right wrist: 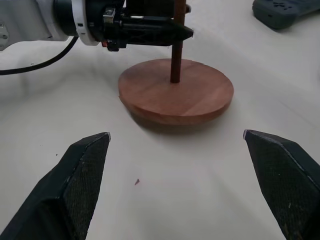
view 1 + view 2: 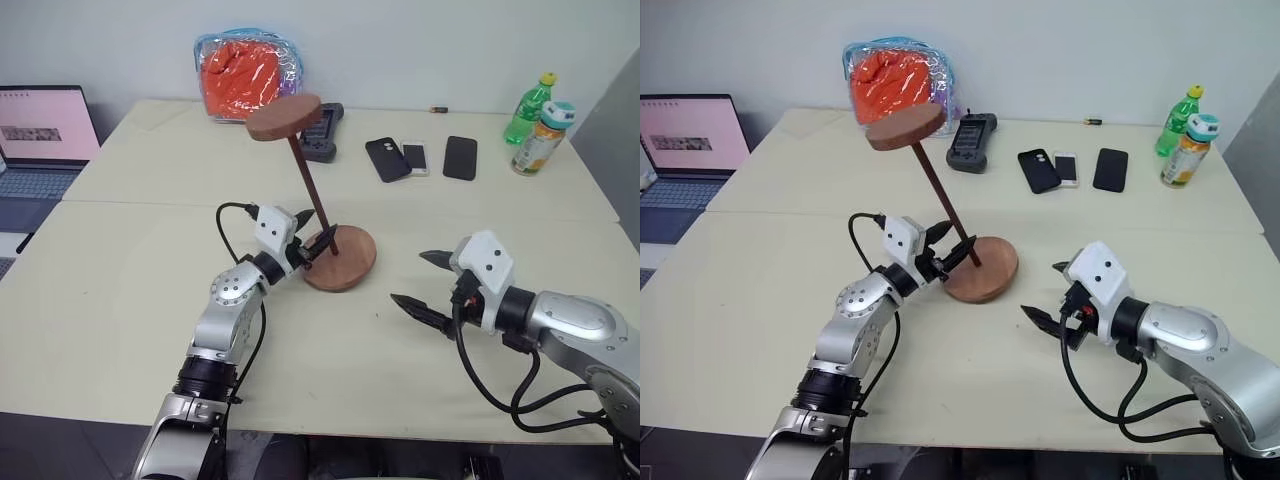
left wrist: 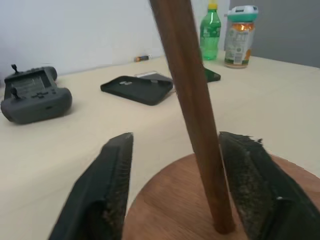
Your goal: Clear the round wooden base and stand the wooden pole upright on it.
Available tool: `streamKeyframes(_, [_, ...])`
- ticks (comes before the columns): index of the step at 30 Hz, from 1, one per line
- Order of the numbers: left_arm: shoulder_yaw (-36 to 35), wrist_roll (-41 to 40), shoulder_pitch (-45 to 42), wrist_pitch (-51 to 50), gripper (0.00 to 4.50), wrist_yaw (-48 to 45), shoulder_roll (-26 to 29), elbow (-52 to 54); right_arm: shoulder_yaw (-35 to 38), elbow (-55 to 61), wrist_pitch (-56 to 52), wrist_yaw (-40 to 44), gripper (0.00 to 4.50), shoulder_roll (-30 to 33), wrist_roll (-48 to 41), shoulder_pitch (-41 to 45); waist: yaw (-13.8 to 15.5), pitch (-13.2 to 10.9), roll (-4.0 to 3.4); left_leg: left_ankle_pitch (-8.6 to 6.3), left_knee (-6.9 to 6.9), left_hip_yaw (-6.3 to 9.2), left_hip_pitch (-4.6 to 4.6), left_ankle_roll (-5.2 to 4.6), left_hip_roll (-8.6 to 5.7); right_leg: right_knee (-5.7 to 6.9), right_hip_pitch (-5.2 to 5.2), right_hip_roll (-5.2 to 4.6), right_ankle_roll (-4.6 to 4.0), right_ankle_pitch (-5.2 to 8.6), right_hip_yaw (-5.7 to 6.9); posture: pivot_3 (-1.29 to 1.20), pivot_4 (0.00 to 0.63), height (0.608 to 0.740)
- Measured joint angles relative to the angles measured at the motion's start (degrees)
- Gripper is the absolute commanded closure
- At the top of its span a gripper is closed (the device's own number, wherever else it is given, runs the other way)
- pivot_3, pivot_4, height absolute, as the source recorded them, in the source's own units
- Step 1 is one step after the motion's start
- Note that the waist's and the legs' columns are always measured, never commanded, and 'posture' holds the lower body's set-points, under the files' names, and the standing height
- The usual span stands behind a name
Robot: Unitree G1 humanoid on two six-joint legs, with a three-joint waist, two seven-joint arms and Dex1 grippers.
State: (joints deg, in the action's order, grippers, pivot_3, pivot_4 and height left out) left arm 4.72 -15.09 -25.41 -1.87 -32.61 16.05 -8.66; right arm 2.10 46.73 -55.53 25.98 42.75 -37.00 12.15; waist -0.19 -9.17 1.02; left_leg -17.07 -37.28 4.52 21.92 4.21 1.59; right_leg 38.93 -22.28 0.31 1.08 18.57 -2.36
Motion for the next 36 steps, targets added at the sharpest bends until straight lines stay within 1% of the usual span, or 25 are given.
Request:
streamKeyframes(4, [0.67,0.26,0.0,0.21,0.85,-2.61,0.1,0.15,-0.06,0.0,0.01,0.02,0.0,0.0,0.05,0.0,0.11,-0.01,0.01,-0.1,-0.18,0.03,-0.01,-0.21,-0.05,0.08,0.07,-0.12,0.02,-0.01,0.02,0.0,0.15,0.74])
streamKeyframes(10, [0.67,1.06,-0.03,0.8,0.85,-4.44,0.38,0.2,-0.06,0.0,0.02,0.03,0.0,-0.01,0.38,0.0,0.08,-0.01,0.0,-0.19,-0.45,0.04,0.02,-0.36,-0.09,0.14,0.13,0.04,0.03,-0.02,0.04,0.0,0.15,0.74])
streamKeyframes(15, [0.66,1.08,-0.06,0.45,0.85,-6.7,1.79,0.36,-0.08,-0.01,0.04,0.07,0.0,-0.03,0.5,0.0,0.07,-0.01,0.0,-0.2,-0.5,0.05,0.03,-0.38,-0.09,0.16,0.13,0.05,0.03,-0.02,0.04,0.0,0.15,0.74])
streamKeyframes(19, [0.39,0.58,-1.1,-3.63,0.85,-11.08,7.79,1.69,-0.07,-0.46,0.23,0.44,0.0,0.48,1.15,-0.31,0.02,-0.02,-0.01,-0.21,-0.51,0.08,0.02,-0.39,-0.08,0.22,0.12,0.09,0.03,-0.02,0.08,0.0,0.15,0.74])
streamKeyframes(23, [-0.2,0.92,-4.03,-7.63,0.85,-16.51,16.4,2.72,0.88,-1.93,1.74,2.19,0.0,2.31,2.27,-1.12,-0.06,-0.03,-0.02,-0.21,-0.52,0.07,0.01,-0.4,-0.09,0.23,0.12,0.12,0.03,-0.02,0.08,0.0,0.15,0.74])
streamKeyframes(26, [-0.28,1.55,-4.12,-9.29,0.85,-19.12,20.44,4.39,1.65,-3.04,2.82,3.44,0.0,3.65,2.75,-1.74,-0.09,-0.04,-0.04,-0.22,-0.51,0.06,0.02,-0.4,-0.07,0.2,0.12,0.1,0.03,-0.02,0.06,0.0,0.15,0.74])
streamKeyframes(27, [-0.23,1.26,-3.65,-10.77,0.85,-21.2,23.27,5.71,2.25,-3.49,3.69,4.53,0.0,4.32,2.86,-2.12,-0.12,-0.13,-0.02,-0.22,-0.52,0.07,0.03,-0.4,-0.08,0.22,0.11,0.11,0.03,-0.02,0.08,0.0,0.15,0.74])
streamKeyframes(28, [-1.17,0.39,-3.24,-12.58,0.85,-24.32,27.67,6.48,4.04,-4.87,4.77,6.23,0.0,6.04,3.22,-2.96,-0.21,-0.18,-0.02,-0.22,-0.51,0.06,0.02,-0.41,-0.06,0.23,0.1,0.14,0.03,-0.02,0.07,0.0,0.15,0.74])
streamKeyframes(29, [-1.35,0.32,-3.24,-12.71,0.85,-24.52,27.99,6.51,4.22,-5.02,4.87,6.38,0.0,6.19,3.24,-3.02,-0.2,-0.18,-0.03,-0.22,-0.52,0.06,0.02,-0.4,-0.06,0.24,0.1,0.14,0.03,-0.02,0.07,0.0,0.15,0.74])
streamKeyframes(32, [-4.92,-0.83,-3.46,-15.14,0.85,-26.92,32.35,6.3,7.86,-7.3,7.55,11.15,0.0,8.55,2.91,-5.02,-0.22,-0.21,-0.06,-0.23,-0.54,0.07,0.02,-0.42,-0.06,0.26,0.1,0.13,0.03,-0.02,0.09,0.0,0.15,0.74])
streamKeyframes(36, [-7.91,-1.72,-3.42,-15.73,0.85,-27.36,33.92,5.31,10.64,-9.05,10.25,15.8,0.0,10.19,1.98,-6.07,-0.17,-0.22,-0.05,-0.23,-0.57,0.06,0.02,-0.43,-0.06,0.27,0.12,0.12,0.03,-0.02,0.08,0.0,0.15,0.74])
